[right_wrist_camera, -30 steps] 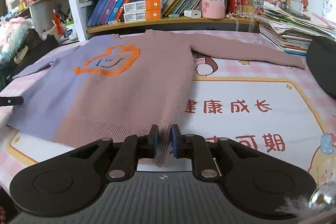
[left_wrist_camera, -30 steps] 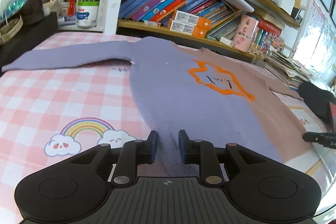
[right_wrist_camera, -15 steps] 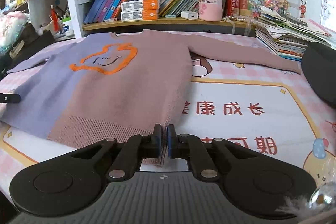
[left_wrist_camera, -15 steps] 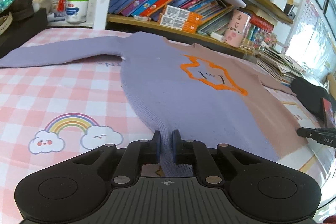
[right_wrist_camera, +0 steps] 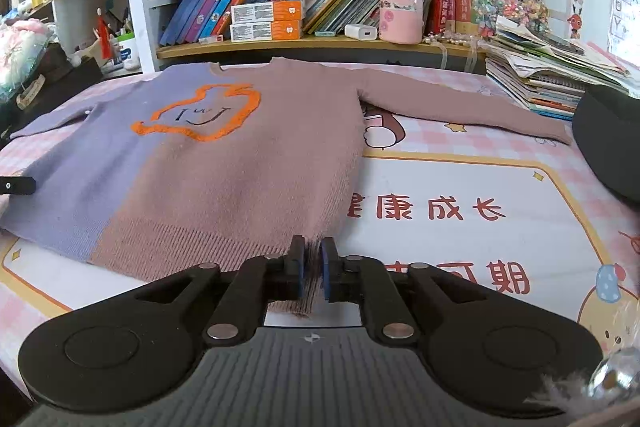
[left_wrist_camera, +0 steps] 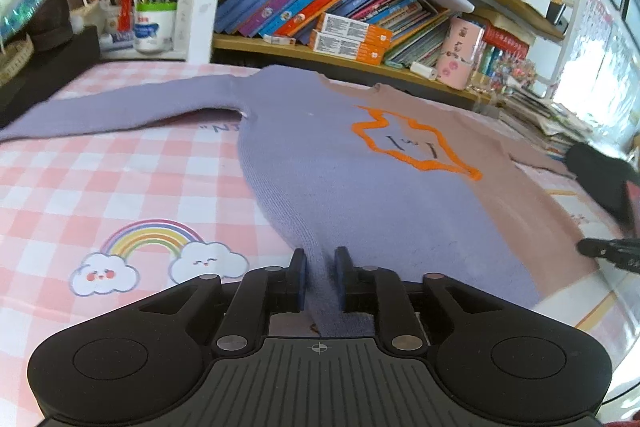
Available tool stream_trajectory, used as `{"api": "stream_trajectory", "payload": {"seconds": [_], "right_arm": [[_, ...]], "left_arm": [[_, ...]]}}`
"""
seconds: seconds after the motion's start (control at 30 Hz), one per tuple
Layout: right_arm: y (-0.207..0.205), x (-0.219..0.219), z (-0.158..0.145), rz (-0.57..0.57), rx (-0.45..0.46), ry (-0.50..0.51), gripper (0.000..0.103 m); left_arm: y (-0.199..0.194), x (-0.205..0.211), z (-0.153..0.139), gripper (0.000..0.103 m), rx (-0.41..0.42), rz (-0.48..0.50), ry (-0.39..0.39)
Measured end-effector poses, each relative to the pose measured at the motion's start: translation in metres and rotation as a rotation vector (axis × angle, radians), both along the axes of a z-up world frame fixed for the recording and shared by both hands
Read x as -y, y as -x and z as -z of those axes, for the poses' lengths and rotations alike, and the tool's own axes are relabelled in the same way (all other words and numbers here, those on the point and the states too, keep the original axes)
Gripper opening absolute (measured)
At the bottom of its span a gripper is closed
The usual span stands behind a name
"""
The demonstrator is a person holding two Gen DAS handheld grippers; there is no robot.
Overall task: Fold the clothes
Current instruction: 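Pull the hem with both grippers to smooth the sweater flat, then open both grippers to release the hem and lift away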
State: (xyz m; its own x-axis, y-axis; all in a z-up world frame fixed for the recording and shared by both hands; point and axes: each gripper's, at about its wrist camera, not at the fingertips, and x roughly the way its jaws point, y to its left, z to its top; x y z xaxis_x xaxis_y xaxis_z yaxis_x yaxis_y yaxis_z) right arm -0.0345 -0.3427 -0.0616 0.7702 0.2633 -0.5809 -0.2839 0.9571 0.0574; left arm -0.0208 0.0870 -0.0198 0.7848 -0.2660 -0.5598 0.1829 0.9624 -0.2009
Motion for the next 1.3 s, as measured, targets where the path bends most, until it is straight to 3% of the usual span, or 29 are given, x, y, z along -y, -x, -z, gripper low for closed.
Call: {"api": "stream_trajectory", "payload": {"seconds": [0.03, 0.07, 0.1, 0.13, 0.2, 0.27, 0.33, 0.4, 0.57, 1.1, 1.3], "right_arm": [[0.002, 0.001, -0.001, 0.001, 0.013, -0.006, 0.014], [0.004, 0.002, -0.003, 0.003, 0.027, -0.011, 0.024], [0.006, 0.003, -0.005, 0.011, 0.048, -0.008, 0.031], [0.008, 0.004, -0.007, 0.020, 0.070, -0.006, 0.044], [0.011, 0.004, -0.011, 0.046, 0.109, 0.010, 0.049], [0.012, 0.001, -0.013, 0.062, 0.144, 0.028, 0.073], [0.015, -0.002, -0.015, 0.063, 0.178, 0.038, 0.086], [0.017, -0.005, -0.017, 0.064, 0.211, 0.048, 0.087], [0.019, -0.017, -0.018, 0.043, 0.260, 0.075, 0.100], [-0.003, -0.059, -0.007, -0.037, 0.234, 0.126, 0.101], [-0.013, -0.069, -0.005, -0.073, 0.229, 0.154, 0.101]], "left_arm": [[0.004, 0.001, -0.001, 0.035, 0.019, -0.007, -0.009], [0.008, 0.001, -0.003, 0.042, 0.049, -0.016, -0.022], [0.014, 0.002, -0.005, 0.067, 0.082, -0.028, -0.039], [0.019, 0.003, -0.007, 0.078, 0.114, -0.038, -0.056], [0.026, 0.005, -0.013, 0.079, 0.170, -0.045, -0.082], [0.030, 0.006, -0.018, 0.086, 0.207, -0.055, -0.086], [0.034, 0.005, -0.023, 0.093, 0.235, -0.069, -0.081], [0.037, 0.004, -0.026, 0.096, 0.253, -0.092, -0.074], [0.042, -0.002, -0.025, 0.101, 0.261, -0.139, -0.070], [0.033, -0.027, -0.011, 0.102, 0.192, -0.194, -0.009], [0.029, -0.028, -0.008, 0.102, 0.185, -0.178, -0.028]]}}
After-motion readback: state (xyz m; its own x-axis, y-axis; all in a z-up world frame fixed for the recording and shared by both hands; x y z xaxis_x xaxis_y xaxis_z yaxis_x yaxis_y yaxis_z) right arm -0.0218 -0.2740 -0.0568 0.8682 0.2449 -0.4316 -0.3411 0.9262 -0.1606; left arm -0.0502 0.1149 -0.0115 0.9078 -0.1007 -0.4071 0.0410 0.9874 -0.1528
